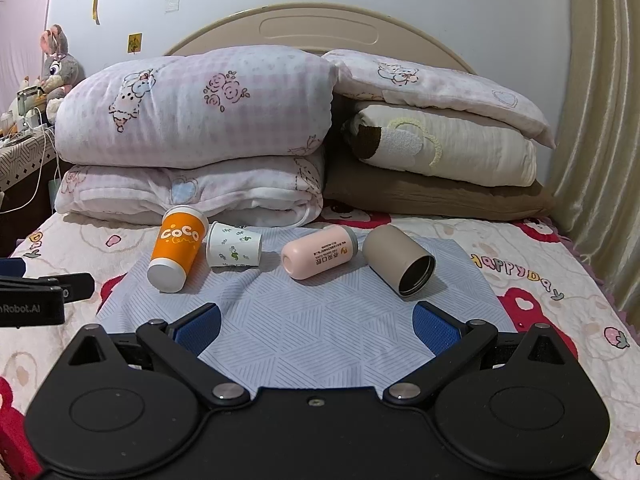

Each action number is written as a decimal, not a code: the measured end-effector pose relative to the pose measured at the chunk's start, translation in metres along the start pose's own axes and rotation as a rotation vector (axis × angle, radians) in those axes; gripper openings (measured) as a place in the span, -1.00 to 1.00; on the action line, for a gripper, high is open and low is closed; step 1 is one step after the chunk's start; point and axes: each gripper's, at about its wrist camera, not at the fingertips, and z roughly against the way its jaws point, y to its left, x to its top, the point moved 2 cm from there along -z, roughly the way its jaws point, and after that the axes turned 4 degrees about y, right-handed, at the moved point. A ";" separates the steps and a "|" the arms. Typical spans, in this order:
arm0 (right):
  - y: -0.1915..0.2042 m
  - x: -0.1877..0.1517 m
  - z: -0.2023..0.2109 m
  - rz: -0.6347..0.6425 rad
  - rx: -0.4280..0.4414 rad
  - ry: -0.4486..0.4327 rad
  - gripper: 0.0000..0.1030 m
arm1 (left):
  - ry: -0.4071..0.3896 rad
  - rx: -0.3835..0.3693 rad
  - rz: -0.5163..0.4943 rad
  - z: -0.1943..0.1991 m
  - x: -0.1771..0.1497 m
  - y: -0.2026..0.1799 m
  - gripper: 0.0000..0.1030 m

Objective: Flip cup upright

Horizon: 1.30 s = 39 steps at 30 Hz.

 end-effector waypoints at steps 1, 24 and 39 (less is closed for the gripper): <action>0.000 0.000 0.000 0.001 -0.003 0.000 1.00 | 0.001 -0.001 0.010 0.000 0.000 0.002 1.00; -0.002 -0.001 -0.007 0.002 -0.028 0.019 1.00 | 0.026 0.024 0.020 -0.008 -0.005 0.010 1.00; -0.002 -0.002 -0.008 0.002 -0.028 0.019 1.00 | 0.032 0.024 0.010 -0.010 -0.007 0.009 1.00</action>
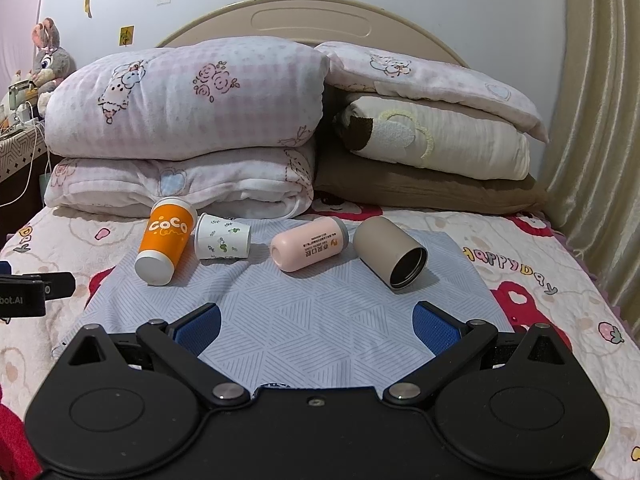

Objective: Flip cup upright

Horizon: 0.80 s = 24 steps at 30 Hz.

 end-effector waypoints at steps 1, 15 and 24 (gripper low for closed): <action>0.000 0.000 0.000 0.000 0.000 0.000 1.00 | 0.001 0.001 0.001 0.000 0.000 0.001 1.00; 0.002 -0.003 -0.002 0.007 -0.001 0.006 1.00 | 0.034 0.016 0.002 -0.003 0.000 -0.001 1.00; 0.003 0.002 -0.004 0.022 0.109 0.000 1.00 | 0.057 -0.047 -0.014 0.005 0.025 -0.006 1.00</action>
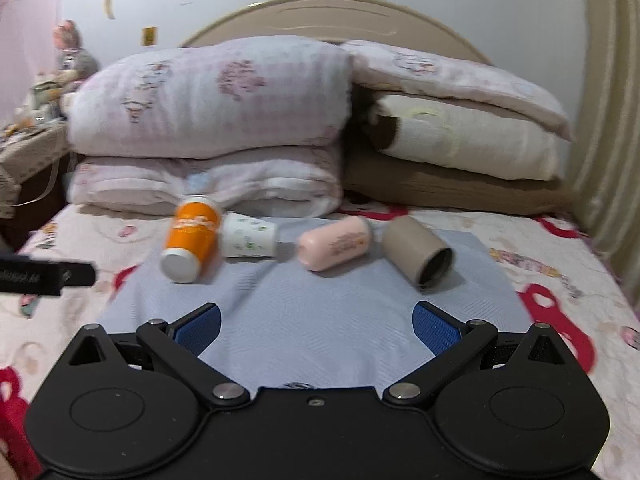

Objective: Flip cup upright
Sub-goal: 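Move the left tool down to the pink cup and close its fingers around it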

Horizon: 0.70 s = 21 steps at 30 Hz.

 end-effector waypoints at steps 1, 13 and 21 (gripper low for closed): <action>0.000 0.003 -0.001 0.004 0.013 -0.009 1.00 | 0.001 -0.024 -0.017 0.000 0.007 -0.004 1.00; -0.018 0.042 -0.091 -0.104 0.217 0.118 1.00 | 0.096 -0.233 -0.268 -0.077 0.097 -0.078 0.95; -0.037 0.056 -0.161 -0.280 0.270 0.208 0.99 | 0.172 -0.297 -0.354 -0.148 0.134 -0.087 0.93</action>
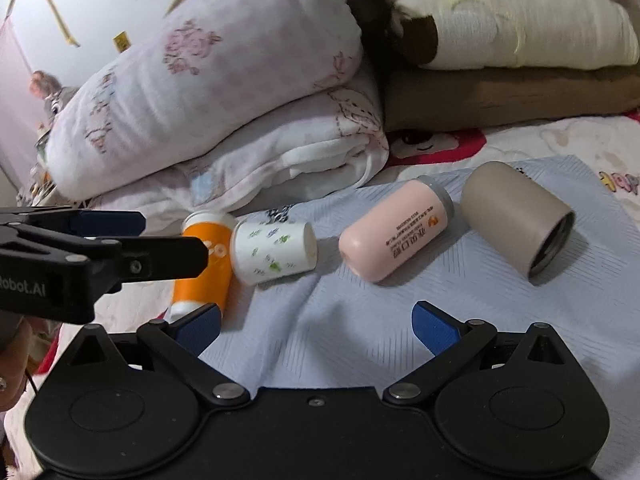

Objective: Flip cup upright
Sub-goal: 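Move the left tool down to the pink cup and close its fingers around it, then lift the pink cup with the left tool and rotate it upright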

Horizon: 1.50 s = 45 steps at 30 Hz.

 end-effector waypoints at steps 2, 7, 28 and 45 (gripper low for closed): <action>-0.006 0.005 -0.016 -0.035 -0.003 0.006 0.96 | -0.002 -0.033 0.006 -0.013 0.007 0.004 0.93; -0.022 -0.001 -0.041 -0.108 0.004 -0.066 0.93 | 0.027 -0.065 -0.022 -0.053 0.021 -0.001 0.83; -0.064 0.002 -0.096 -0.144 0.063 -0.105 0.35 | 0.193 -0.170 -0.015 -0.173 0.043 -0.014 0.37; -0.062 0.005 -0.100 -0.127 0.066 -0.093 0.09 | 0.213 -0.184 0.085 -0.172 0.030 -0.017 0.15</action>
